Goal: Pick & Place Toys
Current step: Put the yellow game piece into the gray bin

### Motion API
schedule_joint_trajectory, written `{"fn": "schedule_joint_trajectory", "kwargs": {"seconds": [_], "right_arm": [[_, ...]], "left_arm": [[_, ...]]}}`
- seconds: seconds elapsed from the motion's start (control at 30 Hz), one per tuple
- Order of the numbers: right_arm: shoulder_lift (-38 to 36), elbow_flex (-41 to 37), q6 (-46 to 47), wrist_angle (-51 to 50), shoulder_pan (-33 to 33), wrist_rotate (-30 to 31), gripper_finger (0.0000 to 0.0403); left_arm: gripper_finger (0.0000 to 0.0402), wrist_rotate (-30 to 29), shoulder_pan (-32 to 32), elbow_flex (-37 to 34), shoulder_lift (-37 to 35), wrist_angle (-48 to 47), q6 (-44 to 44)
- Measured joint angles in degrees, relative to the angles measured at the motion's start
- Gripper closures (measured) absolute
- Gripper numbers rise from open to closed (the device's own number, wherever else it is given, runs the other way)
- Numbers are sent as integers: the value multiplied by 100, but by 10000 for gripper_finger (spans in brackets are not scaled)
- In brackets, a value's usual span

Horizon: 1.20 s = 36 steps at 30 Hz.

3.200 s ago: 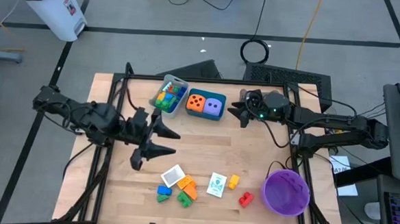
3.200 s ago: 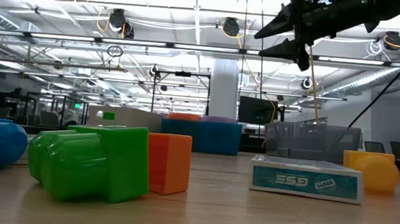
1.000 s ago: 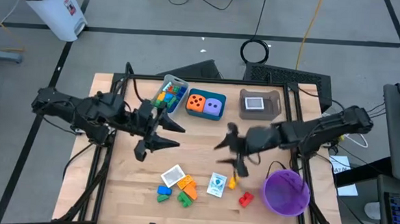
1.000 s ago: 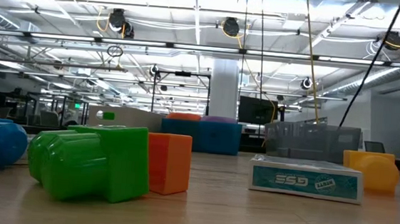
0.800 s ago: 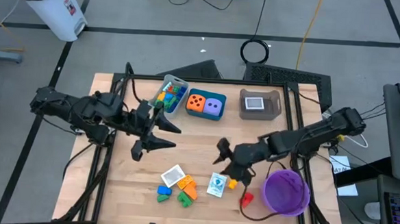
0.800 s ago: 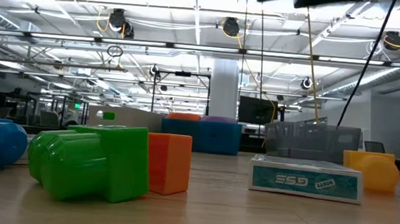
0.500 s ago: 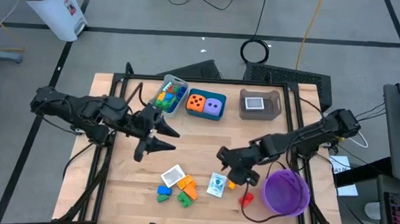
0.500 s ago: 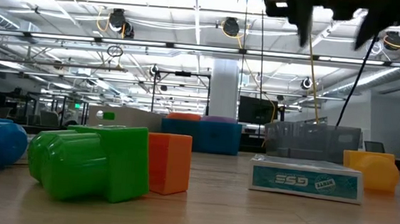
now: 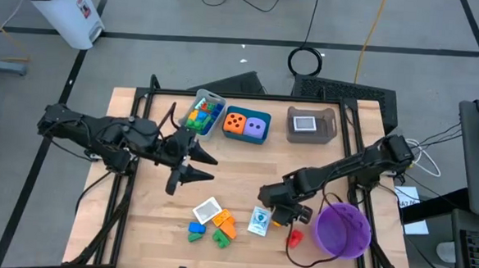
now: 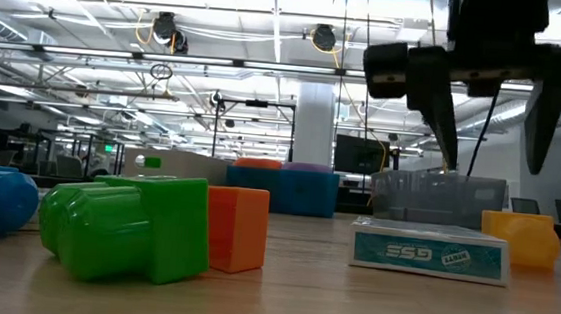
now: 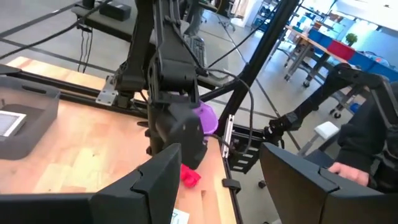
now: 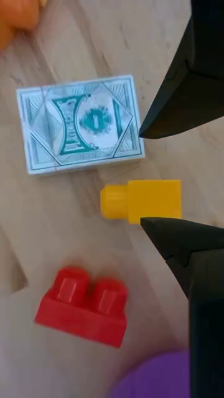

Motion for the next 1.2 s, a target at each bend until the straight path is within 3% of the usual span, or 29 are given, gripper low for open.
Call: {"fn": "schedule_joint_trajectory", "kwargs": {"seconds": [0.67, 0.97, 1.2], "right_arm": [[658, -8, -483, -121, 0, 10, 193], [660, -366, -366, 243, -1, 184, 194], [660, -439, -251, 429, -4, 181, 237]], "left_arm": [[174, -129, 9, 0, 2, -239, 120], [174, -130, 9, 0, 2, -268, 122], [174, -133, 62, 0, 2, -268, 112]]}}
